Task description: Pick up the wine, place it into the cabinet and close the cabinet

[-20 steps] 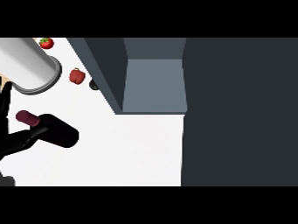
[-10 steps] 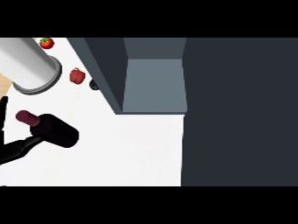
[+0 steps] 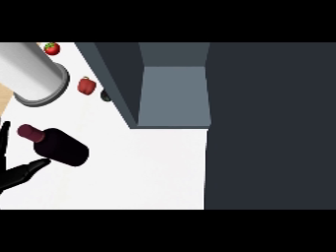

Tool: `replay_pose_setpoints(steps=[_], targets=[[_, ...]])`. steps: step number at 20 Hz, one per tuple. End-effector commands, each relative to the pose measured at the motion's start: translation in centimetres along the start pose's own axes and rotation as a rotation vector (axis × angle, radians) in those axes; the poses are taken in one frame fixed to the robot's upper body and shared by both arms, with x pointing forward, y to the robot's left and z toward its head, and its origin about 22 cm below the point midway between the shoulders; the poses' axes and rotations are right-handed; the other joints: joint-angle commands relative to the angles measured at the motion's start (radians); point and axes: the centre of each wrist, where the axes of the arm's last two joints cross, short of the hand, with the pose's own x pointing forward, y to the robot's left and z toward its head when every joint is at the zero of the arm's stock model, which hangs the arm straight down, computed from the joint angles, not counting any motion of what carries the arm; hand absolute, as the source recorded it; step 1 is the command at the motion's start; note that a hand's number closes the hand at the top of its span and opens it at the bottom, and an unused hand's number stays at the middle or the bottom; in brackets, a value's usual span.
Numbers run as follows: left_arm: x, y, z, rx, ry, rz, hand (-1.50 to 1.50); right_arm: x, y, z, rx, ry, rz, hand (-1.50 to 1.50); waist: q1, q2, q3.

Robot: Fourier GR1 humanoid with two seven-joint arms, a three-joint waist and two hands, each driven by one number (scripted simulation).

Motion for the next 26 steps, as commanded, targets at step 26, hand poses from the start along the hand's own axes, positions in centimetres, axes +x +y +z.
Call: replay_pose_setpoints(steps=[26], targets=[[-11.7, 3.0, -0.4, -0.055, 0.130, 0.017, -1.50, -0.3, 1.0, -1.9, 0.004, 0.002, -0.007, -1.50, -0.002, 0.002, 0.000]])
